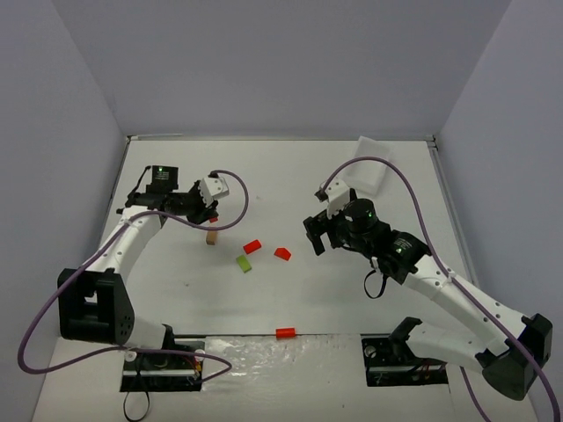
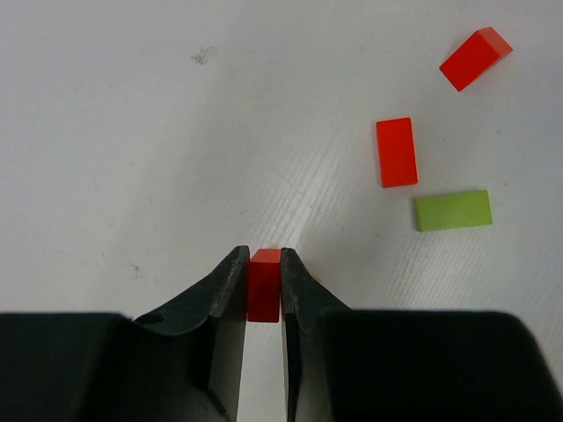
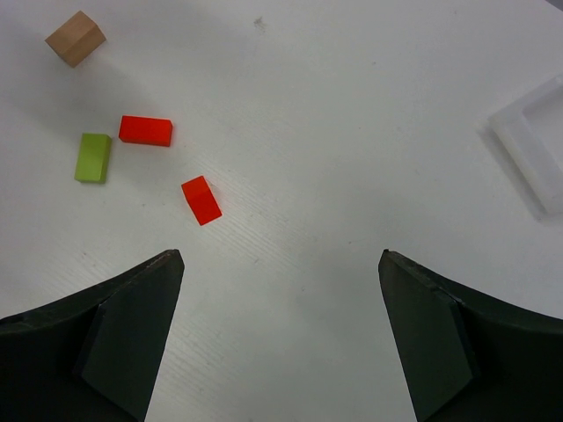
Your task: Build the wood block tower
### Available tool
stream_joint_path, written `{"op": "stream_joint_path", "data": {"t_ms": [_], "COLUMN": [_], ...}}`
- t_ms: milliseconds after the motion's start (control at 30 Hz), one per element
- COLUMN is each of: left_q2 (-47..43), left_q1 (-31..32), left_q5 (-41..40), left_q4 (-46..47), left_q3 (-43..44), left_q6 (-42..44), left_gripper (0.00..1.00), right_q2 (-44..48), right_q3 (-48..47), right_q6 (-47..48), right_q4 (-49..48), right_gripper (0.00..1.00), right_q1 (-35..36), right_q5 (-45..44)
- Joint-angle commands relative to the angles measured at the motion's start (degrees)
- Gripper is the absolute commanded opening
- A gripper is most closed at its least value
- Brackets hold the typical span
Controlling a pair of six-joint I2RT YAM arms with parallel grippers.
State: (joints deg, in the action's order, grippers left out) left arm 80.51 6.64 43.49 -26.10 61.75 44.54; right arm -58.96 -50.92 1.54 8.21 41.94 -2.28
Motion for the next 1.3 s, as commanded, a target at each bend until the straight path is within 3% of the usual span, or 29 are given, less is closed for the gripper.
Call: {"op": "stream_joint_path", "data": {"t_ms": [0, 567, 733, 900, 1133, 1267], "left_q2": [3.2, 5.7, 2.4, 3.5, 5.9, 8.2], "left_q1": [-0.7, -1.8, 4.3, 6.2, 8.4, 9.3], "left_q5": [5.4, 6.9, 6.1, 6.2, 0.0, -1.7], "left_q4": [-1.5, -2.3, -0.9, 7.2, 23.9, 24.9], "left_q3": [4.7, 4.9, 4.0, -1.1, -6.4, -5.6], "left_q6": [4.2, 4.5, 1.3, -6.7, -18.9, -19.9], "left_gripper": [0.0, 0.0, 0.0, 0.0, 0.0, 0.01], "right_q2": [-0.8, -1.9, -1.3, -0.5, 0.7, 0.9], "right_q3": [-3.2, -3.0, -2.4, -1.5, -0.4, -0.1], "right_q6": [0.1, 0.3, 0.0, -0.5, -1.5, -1.5], "right_q4": [-2.2, -2.2, -2.3, -2.3, -2.2, -2.2], "right_gripper": [0.91, 0.91, 0.91, 0.91, 0.91, 0.91], "right_q1": [-0.6, -1.4, -1.8, -1.9, -1.9, -1.9], "right_q5": [0.7, 1.7, 1.7, 1.7, 3.3, 3.7]}}
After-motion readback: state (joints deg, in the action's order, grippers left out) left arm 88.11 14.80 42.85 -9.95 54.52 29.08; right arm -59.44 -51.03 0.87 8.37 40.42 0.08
